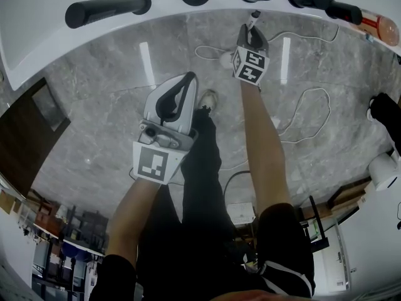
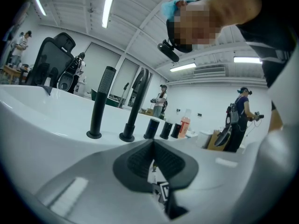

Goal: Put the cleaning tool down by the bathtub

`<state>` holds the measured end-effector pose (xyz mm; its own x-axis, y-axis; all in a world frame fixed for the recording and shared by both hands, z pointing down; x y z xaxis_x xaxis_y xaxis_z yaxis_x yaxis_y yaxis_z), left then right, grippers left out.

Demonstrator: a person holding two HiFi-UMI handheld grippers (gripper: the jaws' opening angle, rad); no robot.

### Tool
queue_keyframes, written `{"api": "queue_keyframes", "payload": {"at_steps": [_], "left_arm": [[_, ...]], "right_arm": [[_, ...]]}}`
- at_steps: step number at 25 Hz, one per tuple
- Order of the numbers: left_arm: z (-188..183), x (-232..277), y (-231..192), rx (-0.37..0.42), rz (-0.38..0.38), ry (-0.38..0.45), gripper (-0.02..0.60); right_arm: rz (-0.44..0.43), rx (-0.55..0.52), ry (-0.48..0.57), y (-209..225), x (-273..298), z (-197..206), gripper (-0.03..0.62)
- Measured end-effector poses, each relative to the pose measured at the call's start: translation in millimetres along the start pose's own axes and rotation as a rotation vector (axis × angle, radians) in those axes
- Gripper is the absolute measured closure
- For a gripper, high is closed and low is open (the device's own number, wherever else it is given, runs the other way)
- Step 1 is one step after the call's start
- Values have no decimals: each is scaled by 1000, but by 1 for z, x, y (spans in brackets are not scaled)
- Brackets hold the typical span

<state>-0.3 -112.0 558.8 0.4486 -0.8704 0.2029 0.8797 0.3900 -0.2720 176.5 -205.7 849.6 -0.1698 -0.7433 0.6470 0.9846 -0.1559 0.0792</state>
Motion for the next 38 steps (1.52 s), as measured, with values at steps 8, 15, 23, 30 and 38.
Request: {"api": "queue_keyframes", "payload": {"at_steps": [8, 15, 23, 30, 38], "left_arm": [[0, 0, -3, -4, -3, -4, 574], [1, -2, -6, -1, -9, -9, 574], [-2, -7, -6, -1, -15, 18, 574], [-13, -10, 2, -6, 11, 27, 574], [-36, -29, 18, -9, 61, 36, 574]], "right_arm": [[-3, 1, -6, 1, 3, 0, 508], [-12, 2, -20, -1, 6, 0, 498], [-5, 0, -50, -3, -3, 11, 439], [13, 7, -53, -2, -28, 16, 437], [53, 51, -47, -15, -84, 18, 475]]}}
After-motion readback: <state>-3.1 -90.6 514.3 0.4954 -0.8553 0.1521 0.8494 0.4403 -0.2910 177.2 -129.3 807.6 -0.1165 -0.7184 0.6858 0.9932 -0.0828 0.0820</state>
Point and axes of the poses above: the fingertips, and each gripper's own axes: x forward along the fingers, y to its right, z out of its underside, the point moved 3 cm from there along -x, backward along the fingers, and after that the axes turned 2 degrees about y, right-handed, at the moved point
